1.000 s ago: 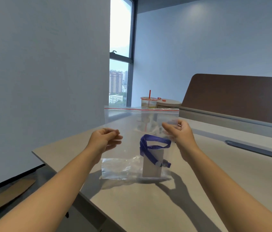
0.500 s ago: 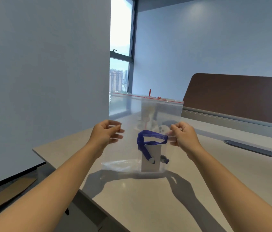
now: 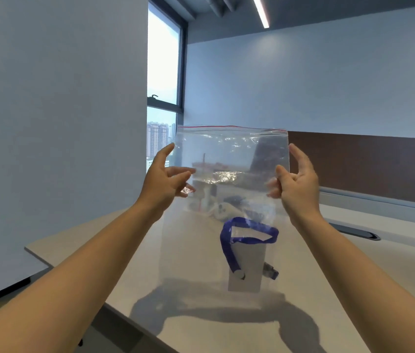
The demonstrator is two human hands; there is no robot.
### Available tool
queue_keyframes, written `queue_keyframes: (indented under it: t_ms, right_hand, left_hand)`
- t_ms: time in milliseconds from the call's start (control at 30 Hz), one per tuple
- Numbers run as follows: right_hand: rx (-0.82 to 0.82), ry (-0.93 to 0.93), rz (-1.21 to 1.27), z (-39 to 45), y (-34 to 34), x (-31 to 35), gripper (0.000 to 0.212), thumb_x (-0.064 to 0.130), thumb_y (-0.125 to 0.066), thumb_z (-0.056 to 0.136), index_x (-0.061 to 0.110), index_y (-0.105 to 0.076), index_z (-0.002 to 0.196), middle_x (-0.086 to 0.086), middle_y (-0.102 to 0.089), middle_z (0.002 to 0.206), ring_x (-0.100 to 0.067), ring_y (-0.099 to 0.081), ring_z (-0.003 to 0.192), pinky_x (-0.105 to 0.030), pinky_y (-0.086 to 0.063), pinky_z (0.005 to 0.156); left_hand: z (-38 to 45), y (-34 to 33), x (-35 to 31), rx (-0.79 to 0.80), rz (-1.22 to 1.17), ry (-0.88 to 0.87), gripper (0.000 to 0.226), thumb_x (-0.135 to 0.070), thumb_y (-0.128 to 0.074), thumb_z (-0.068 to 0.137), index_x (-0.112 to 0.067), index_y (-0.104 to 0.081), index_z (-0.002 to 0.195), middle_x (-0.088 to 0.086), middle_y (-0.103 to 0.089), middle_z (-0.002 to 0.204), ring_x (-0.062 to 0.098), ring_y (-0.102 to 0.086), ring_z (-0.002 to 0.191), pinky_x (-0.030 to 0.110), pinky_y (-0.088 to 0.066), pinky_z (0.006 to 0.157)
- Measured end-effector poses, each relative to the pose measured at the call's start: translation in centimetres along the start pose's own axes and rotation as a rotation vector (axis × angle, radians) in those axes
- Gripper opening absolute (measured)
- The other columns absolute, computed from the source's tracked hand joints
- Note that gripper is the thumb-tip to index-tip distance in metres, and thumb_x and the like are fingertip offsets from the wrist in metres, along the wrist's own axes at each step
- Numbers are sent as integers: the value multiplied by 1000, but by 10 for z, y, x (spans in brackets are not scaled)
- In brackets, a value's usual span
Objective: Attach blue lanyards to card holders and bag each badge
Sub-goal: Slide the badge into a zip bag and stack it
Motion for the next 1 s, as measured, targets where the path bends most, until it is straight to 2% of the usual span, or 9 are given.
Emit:
queue_keyframes:
  t_ms: [100, 167, 233, 300, 400, 533, 667, 800, 1000]
  right_hand:
    - [11, 17, -13, -8, 17, 4, 34, 6, -42, 93, 15, -50, 125, 6, -58, 77, 3, -56, 47, -9, -47, 43]
    - [8, 12, -60, -15, 30, 3, 29, 7, -40, 94, 8, -57, 117, 6, -59, 80, 3, -53, 41, -9, -46, 43]
    - [10, -8, -99, -22, 46, 3, 27, 10, -41, 94, 8, -58, 115, 3, -60, 92, -2, -53, 42, -8, -47, 44]
    - [32, -24, -144, -30, 64, 5, 29, 14, -47, 92, 10, -55, 120, 0, -57, 108, -8, -54, 51, -7, -47, 46]
    - [79, -24, -227, -42, 94, 10, 49, 9, -58, 85, 14, -43, 131, -2, -49, 126, -11, -55, 67, -11, -51, 51]
    - [62, -1, -398, -52, 139, 21, 65, 4, -61, 82, 20, -32, 138, -3, -38, 142, -12, -56, 70, -11, -52, 52]
    - [-27, -1, -489, -62, 188, 36, 70, 2, -61, 81, 24, -29, 139, -2, -34, 146, -11, -58, 71, -9, -51, 50]
    - [-128, 6, -531, -77, 236, 59, 69, -2, -61, 80, 21, -32, 138, -1, -35, 146, -10, -58, 70, -11, -51, 49]
    - [-283, 13, -590, -101, 308, 87, 66, -6, -61, 79, 16, -36, 136, -5, -41, 140, -10, -55, 68, -10, -49, 45]
  left_hand:
    - [-6, -14, -8, 57, -1, -41, 60, -2, -50, 89, -24, -29, 140, 0, -56, 108, 11, -63, 66, 9, -51, 49]
    - [-11, -27, -10, 107, -1, -31, 42, -1, -48, 90, -17, -47, 129, 1, -58, 107, 5, -64, 57, 9, -50, 48]
    - [-17, -40, -10, 146, -26, 0, 33, -1, -47, 90, -11, -56, 120, 2, -60, 106, -2, -61, 48, 8, -48, 47]
    - [-23, -55, -13, 199, -56, 19, 32, -3, -49, 90, -9, -56, 120, 5, -60, 111, 0, -62, 50, 8, -47, 45]
    - [-34, -81, -22, 343, -14, -24, 43, -4, -55, 86, -13, -49, 128, 5, -53, 129, 7, -59, 67, 6, -45, 46]
    - [-50, -121, -35, 563, 21, -75, 63, 4, -58, 82, -20, -38, 136, 0, -43, 140, 9, -57, 76, 8, -50, 53]
    - [-64, -159, -52, 654, -49, -92, 66, 8, -57, 81, -20, -36, 138, -4, -42, 136, 10, -57, 79, 11, -51, 56]
    - [-79, -201, -71, 730, -191, -97, 66, 11, -55, 80, -18, -38, 136, -4, -47, 127, 9, -55, 73, 9, -45, 47]
    - [-108, -273, -97, 858, -475, 47, 65, 18, -51, 78, -22, -45, 130, -9, -52, 119, -2, -53, 85, 10, -37, 40]
Point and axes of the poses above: each hand's wrist, its own z-axis towards the middle knuckle, its own y-axis out of the back of the hand, x = y × z, the point moved 4 cm from there along z, towards the middle knuckle
